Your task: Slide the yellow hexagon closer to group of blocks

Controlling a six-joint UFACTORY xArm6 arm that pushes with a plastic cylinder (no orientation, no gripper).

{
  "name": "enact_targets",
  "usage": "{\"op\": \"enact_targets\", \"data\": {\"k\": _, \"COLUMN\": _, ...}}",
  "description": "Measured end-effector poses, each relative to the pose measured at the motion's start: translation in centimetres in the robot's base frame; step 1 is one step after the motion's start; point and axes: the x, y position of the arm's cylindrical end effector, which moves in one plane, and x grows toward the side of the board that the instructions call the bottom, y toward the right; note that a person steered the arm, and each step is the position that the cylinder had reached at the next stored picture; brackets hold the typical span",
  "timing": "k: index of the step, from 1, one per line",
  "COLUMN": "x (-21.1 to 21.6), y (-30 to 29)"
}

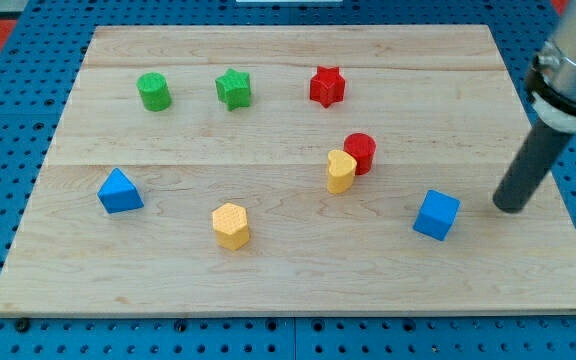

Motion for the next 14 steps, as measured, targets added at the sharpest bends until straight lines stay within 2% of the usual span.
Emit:
{"op": "enact_targets", "data": {"k": 1, "x": 1.6, "y": -6.0}}
{"op": "enact_targets", "data": {"k": 2, "x": -0.2, "y": -12.4}}
{"op": "enact_targets", "data": {"k": 3, "x": 0.3, "y": -12.8}}
{"op": "enact_targets", "data": {"k": 4, "x": 3.7, "y": -12.1}}
{"op": "enact_targets", "data": {"k": 6, "x": 4.6, "y": -21.5}}
{"op": "enact_targets", "data": {"k": 7, "x": 6.4, "y": -31.0}}
{"op": "enact_targets", "data": {"k": 8, "x": 6.2, "y": -40.0}}
{"op": "enact_targets", "data": {"k": 9, "x": 4.8, "y": -37.0}}
{"op": "enact_targets", "data": {"k": 10, "x": 4.0, "y": -27.0}}
{"op": "enact_targets", "data": {"k": 11, "x": 1.9, "y": -22.9}}
{"op": "enact_targets", "data": {"k": 12, "x": 4.0, "y": -28.7}}
{"op": "enact_targets", "data": {"k": 13, "x": 4.3, "y": -37.0}}
{"op": "enact_targets", "data": {"k": 14, "x": 1.7, "y": -38.3}}
